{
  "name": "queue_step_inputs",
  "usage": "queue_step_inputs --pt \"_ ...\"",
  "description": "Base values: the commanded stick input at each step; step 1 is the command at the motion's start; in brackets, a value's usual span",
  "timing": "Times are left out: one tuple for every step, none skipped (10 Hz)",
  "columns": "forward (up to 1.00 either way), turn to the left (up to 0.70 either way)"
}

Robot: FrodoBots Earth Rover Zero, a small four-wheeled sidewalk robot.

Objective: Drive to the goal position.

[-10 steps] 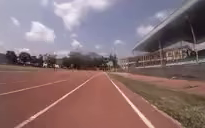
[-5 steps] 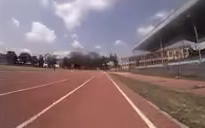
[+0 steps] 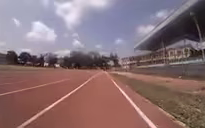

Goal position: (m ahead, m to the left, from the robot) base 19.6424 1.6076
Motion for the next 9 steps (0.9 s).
queue_step_inputs --pt "0.70 0.00" --pt "0.70 0.00" --pt "0.70 0.21" --pt "0.70 0.27" --pt "0.70 0.05" --pt "0.70 0.00" --pt "0.70 0.00" --pt "0.70 0.00" --pt "0.70 0.00"
